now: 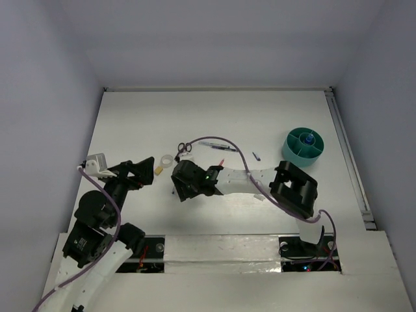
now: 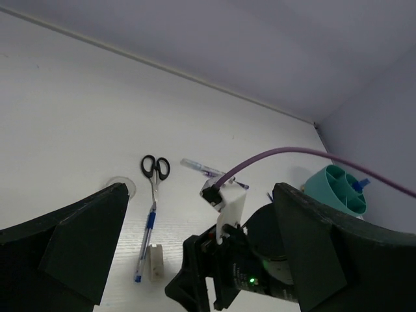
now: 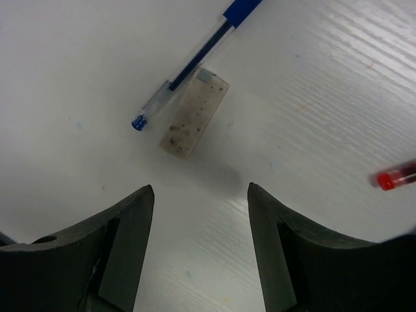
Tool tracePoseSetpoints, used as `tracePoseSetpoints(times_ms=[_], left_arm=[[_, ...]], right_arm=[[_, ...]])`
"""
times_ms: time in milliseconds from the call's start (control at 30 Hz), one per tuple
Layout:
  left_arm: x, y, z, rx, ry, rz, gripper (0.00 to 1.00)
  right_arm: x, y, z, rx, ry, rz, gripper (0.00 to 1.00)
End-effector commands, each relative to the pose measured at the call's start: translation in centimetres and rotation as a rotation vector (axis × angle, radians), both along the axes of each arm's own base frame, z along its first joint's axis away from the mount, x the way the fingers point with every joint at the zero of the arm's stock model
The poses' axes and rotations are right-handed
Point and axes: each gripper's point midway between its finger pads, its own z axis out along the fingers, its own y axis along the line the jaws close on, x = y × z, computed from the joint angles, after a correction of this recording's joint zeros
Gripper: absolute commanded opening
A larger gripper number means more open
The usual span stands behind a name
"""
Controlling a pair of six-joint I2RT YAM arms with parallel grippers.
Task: Sort the stationery into containers
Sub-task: Pick up the stationery from the center of the board, then place the stationery in the storage box.
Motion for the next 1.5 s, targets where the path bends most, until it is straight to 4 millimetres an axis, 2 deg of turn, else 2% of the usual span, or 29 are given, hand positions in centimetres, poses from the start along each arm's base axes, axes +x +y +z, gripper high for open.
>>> tracePoseSetpoints(times_ms=[0, 67, 167, 367, 433, 500, 667, 800, 867, 900, 933, 1000, 1033, 1067, 1133, 1167, 1200, 1233, 1267, 1300, 1333, 1367, 1400, 1433, 1467], left_arm=[[-0.4, 1.5, 2.5, -0.054, -0.064, 0.061, 0.92], [-0.4, 1.2, 2.5, -0.053, -0.066, 0.048, 0.92], [-0.4, 0.9, 2.4, -0.049, -0.068, 0.028, 0.92], [-0.4, 0.4, 2.4, -0.042, -0.071, 0.005, 0.92], [-0.5, 0.4, 2.5, -0.045, -0.076, 0.002, 0.92], [-0.5, 0.4, 2.5, -0.044, -0.077, 0.002, 0.92], [-0.6, 0.4, 2.6, -0.047, -0.082, 0.002, 0.93], [-0.6, 0.4, 2.7, -0.048, -0.085, -0.001, 0.93], [-0.7, 0.4, 2.7, -0.049, -0.086, -0.002, 0.93], [-0.7, 0.4, 2.6, -0.048, -0.085, -0.004, 0.93], [-0.7, 0.4, 2.6, -0.048, -0.085, -0.004, 0.93], [-0.7, 0.3, 2.6, -0.047, -0.087, -0.007, 0.93], [-0.7, 0.3, 2.6, -0.047, -0.087, -0.009, 0.93], [-0.7, 0.2, 2.7, -0.048, -0.089, -0.012, 0.93], [-0.8, 0.2, 2.7, -0.049, -0.094, -0.015, 0.93], [-0.9, 0.2, 2.8, -0.05, -0.097, -0.019, 0.93], [-1.0, 0.2, 2.9, -0.053, -0.102, -0.021, 0.93], [-1.0, 0.2, 2.9, -0.052, -0.104, -0.022, 0.93], [-1.0, 0.2, 2.9, -0.052, -0.104, -0.024, 0.94], [-1.0, 0.2, 3.0, -0.054, -0.108, -0.024, 0.94], [-1.0, 0.2, 2.9, -0.054, -0.107, -0.024, 0.94], [-1.0, 0.3, 3.0, -0.055, -0.108, -0.021, 0.95], [-1.1, 0.4, 3.0, -0.057, -0.107, -0.015, 0.95], [-1.2, 0.4, 3.0, -0.059, -0.106, -0.016, 0.95], [-1.2, 0.5, 3.0, -0.06, -0.105, -0.012, 0.96]], right_arm=[[1.3, 4.0, 2.7, 0.122, -0.059, -0.033, 0.65], [1.7, 4.2, 1.6, 0.094, -0.063, -0.043, 0.65], [2.4, 4.5, 1.6, 0.081, -0.085, -0.062, 0.63], [3.2, 3.9, -0.2, -0.012, -0.099, -0.085, 0.57], [3.1, 3.4, -1.1, -0.049, -0.093, -0.088, 0.52], [3.3, 3.0, -1.2, -0.071, -0.102, -0.096, 0.42], [3.7, 1.9, -1.1, -0.115, -0.131, -0.114, 0.36], [3.9, 1.3, -1.0, -0.135, -0.141, -0.13, 0.16], [4.5, 0.8, -0.2, -0.142, -0.176, -0.157, 0.11], [4.7, 0.7, 1.4, -0.12, -0.196, -0.164, 0.1], [4.8, 0.4, 2.0, -0.112, -0.212, -0.17, 0.1], [6.2, -1.2, 4.1, -0.102, -0.257, -0.214, 0.1], [6.7, -2.0, 7.2, -0.052, -0.289, -0.241, 0.1], [7.1, -3.9, 7.2, -0.075, -0.302, -0.259, 0.1], [8.9, -7.2, 9.0, -0.067, -0.323, -0.323, 0.1], [9.1, -9.8, 10.4, -0.076, -0.35, -0.349, 0.1], [10.5, -12.6, 11.0, -0.09, -0.357, -0.408, 0.1], [10.8, -14.8, 11.2, -0.121, -0.351, -0.437, 0.1], [11.0, -17.0, 12.9, -0.114, -0.367, -0.463, 0.1], [11.8, -20.3, 12.5, -0.151, -0.36, -0.512, 0.1], [11.8, -22.2, 12.8, -0.173, -0.359, -0.534, 0.1], [11.7, -24.3, 14.4, -0.177, -0.39, -0.56, 0.1], [11.7, -26.0, 14.8, -0.19, -0.392, -0.582, 0.1], [11.9, -28.8, 14.7, -0.23, -0.38, -0.623, 0.1], [11.8, -30.1, 15.0, -0.249, -0.384, -0.622, 0.1]])
